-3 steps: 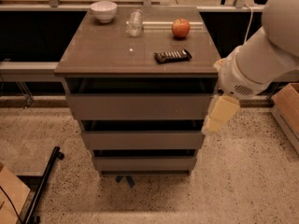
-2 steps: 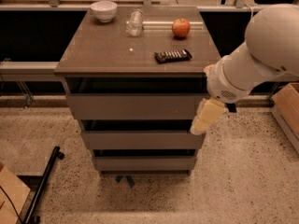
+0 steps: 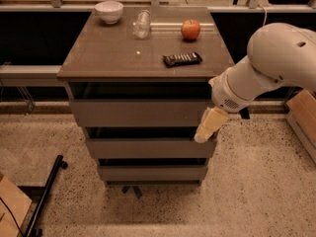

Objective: Open top drawer

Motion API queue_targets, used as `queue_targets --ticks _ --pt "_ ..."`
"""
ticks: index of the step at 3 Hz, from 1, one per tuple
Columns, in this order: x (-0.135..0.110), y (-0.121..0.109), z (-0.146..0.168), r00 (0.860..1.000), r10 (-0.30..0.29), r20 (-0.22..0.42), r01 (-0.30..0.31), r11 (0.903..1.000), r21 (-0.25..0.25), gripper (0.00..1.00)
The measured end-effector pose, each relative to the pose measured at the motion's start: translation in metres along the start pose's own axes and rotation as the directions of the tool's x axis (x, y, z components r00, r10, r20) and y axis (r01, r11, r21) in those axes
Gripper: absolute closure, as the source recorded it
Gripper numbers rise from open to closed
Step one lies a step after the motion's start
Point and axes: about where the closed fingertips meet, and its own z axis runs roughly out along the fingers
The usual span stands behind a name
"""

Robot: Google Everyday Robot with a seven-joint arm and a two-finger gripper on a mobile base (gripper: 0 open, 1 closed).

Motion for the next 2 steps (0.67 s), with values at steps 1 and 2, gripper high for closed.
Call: queue_targets --ticks 1,2 --pt "-0.004 0.008 0.013 1.000 -0.006 0.009 0.005 0.9999 0.011 0.00" --pt "-0.009 0.007 0.043 0.998 0.003 0.057 -0.005 0.9996 0.027 0.00"
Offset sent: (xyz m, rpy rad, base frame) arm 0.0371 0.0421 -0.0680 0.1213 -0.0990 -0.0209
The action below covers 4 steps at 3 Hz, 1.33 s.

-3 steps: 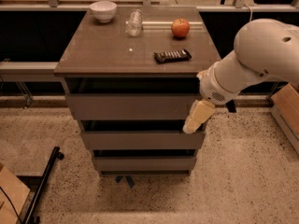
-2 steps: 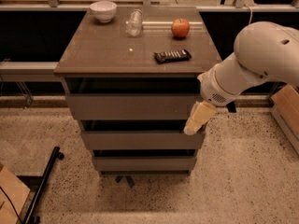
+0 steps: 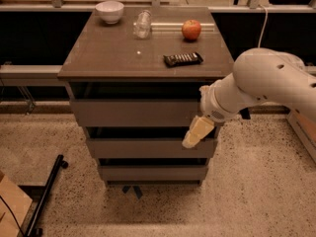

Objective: Open top drawer

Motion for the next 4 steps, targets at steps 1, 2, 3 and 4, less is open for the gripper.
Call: queue_targets --ticks 1,2,3,4 --pt "0.003 -0.008 0.031 0.999 0.028 0.044 -0.028 0.9995 0.014 0.00" --pt "0.009 -0.024 0.062 0.996 0.048 0.070 -0.049 0.9986 0.021 0.00" --pt "0.019 -0.047 0.094 0.996 0.060 0.072 -0.061 0.9981 0.012 0.00" --pt "0.030 -0.076 0.127 0.996 0.063 0.066 -0.063 0.9980 -0.003 0.00"
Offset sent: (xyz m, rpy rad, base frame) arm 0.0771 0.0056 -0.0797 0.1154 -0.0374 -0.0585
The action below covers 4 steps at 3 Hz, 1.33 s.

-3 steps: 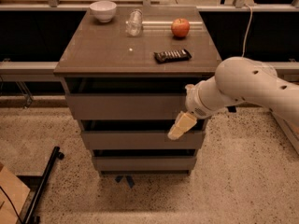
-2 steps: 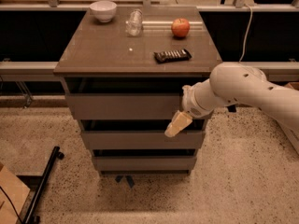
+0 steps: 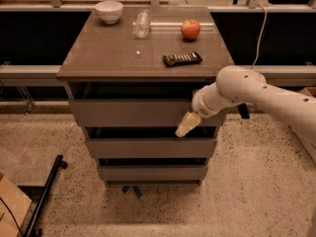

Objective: Open top drawer

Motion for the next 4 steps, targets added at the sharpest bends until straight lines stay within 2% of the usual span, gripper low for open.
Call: queue_targets --ticks 1,2,3,4 --pt "0.000 -0.009 0.005 1.000 0.006 0.007 -0.006 1.0000 0.005 0.00" --pt "0.000 -0.008 0.007 1.000 0.005 0.007 -0.005 1.0000 0.001 0.19" --pt "0.007 0.009 0.001 0.999 0.037 -0.005 -0.037 0.9993 0.006 0.42" --pt "0.008 0.022 -0.007 0.998 0.053 -0.019 -0.053 0.9984 0.022 0.74"
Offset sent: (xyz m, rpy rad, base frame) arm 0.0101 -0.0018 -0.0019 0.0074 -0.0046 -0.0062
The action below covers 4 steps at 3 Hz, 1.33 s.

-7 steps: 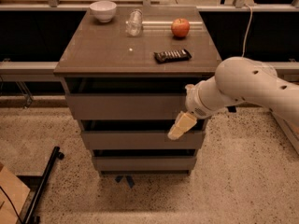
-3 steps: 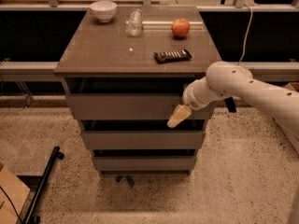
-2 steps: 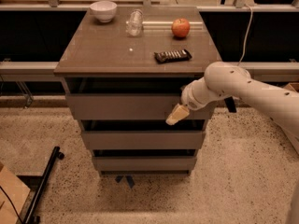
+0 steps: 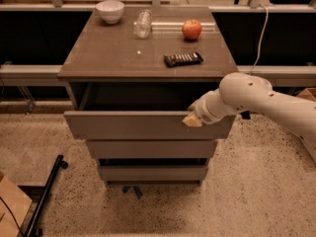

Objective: Open top drawer

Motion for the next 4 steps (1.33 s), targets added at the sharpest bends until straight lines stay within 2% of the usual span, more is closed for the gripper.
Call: queue_targets --ticks 1,2,4 --pt "-0.0016 -0.0006 -0.0023 1.000 0.000 0.000 0.000 1.0000 0.000 0.96" --pt "-0.0024 -0.0009 -0.0035 1.000 0.000 0.000 0.000 1.0000 0.000 1.00" --pt "-0.0008 0.0019 -0.0030 1.000 -0.008 -0.015 0.008 0.9999 -0.006 0.59"
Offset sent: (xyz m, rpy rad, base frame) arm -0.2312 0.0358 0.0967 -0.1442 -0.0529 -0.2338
